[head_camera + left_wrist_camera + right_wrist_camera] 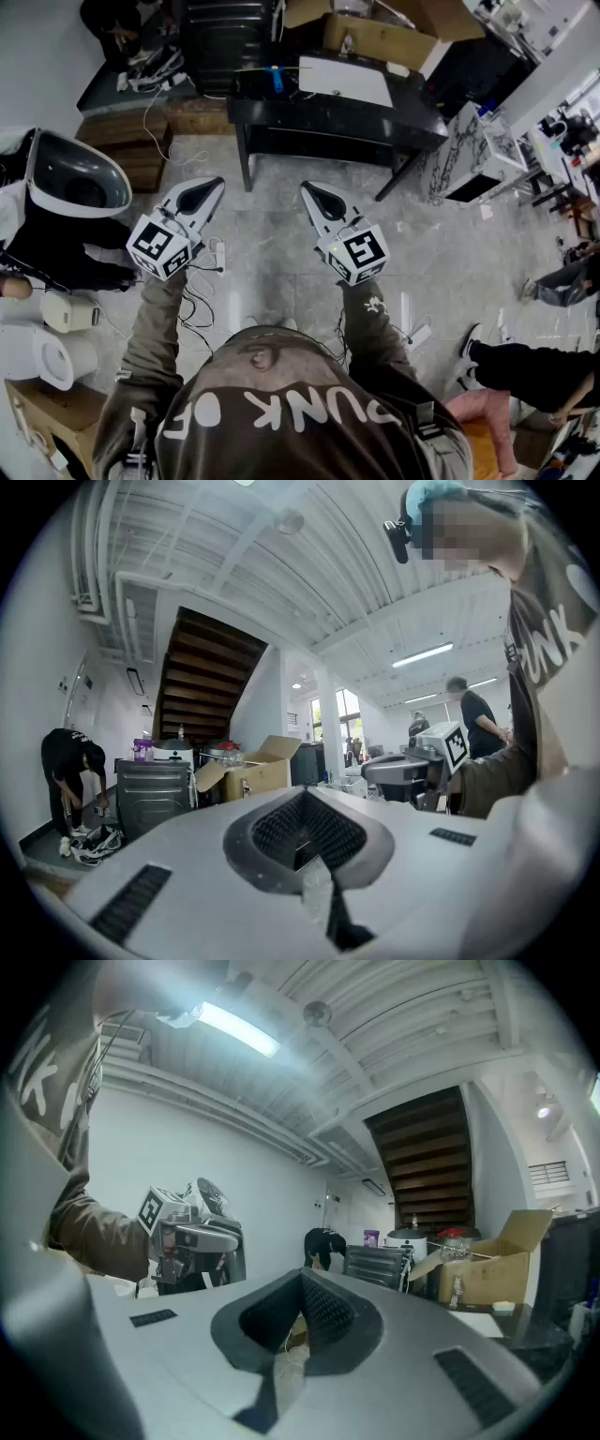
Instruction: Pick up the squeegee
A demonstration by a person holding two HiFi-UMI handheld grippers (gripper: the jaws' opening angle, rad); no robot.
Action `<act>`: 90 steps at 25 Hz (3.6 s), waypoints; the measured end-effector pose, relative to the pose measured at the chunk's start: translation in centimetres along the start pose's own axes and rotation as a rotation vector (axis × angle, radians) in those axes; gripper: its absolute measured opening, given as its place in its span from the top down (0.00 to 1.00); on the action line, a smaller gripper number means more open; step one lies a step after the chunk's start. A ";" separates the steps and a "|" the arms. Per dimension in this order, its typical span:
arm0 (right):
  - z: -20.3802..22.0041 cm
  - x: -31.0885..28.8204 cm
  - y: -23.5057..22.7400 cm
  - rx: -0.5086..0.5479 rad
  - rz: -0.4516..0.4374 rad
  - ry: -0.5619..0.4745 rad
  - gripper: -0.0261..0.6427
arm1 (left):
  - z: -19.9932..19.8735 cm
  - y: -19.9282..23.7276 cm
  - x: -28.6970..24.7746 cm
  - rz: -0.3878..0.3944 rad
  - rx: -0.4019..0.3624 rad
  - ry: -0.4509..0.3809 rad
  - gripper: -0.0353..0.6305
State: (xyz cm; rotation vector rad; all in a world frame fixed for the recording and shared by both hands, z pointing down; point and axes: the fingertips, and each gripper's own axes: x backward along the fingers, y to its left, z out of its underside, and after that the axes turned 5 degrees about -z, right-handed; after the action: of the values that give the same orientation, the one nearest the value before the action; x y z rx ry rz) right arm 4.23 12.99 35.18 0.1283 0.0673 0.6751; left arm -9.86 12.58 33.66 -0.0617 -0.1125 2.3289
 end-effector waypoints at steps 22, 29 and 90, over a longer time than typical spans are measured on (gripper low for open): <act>0.2 0.6 -0.2 -0.034 0.003 -0.020 0.94 | 0.2 -0.6 -0.1 0.004 -0.012 0.005 0.94; 0.9 -0.1 0.6 -0.071 -0.080 -0.003 0.44 | 0.4 -0.8 -0.4 0.002 -0.011 0.007 0.94; 10.7 -27.8 -27.5 -0.165 0.068 0.128 0.07 | 10.1 28.1 -26.0 0.042 0.071 0.066 0.94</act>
State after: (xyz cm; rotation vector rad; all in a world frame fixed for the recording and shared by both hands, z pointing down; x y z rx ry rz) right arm 0.68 -26.73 42.50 -0.0722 0.1305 0.7531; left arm -13.01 -26.13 41.16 -0.1063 0.0046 2.3678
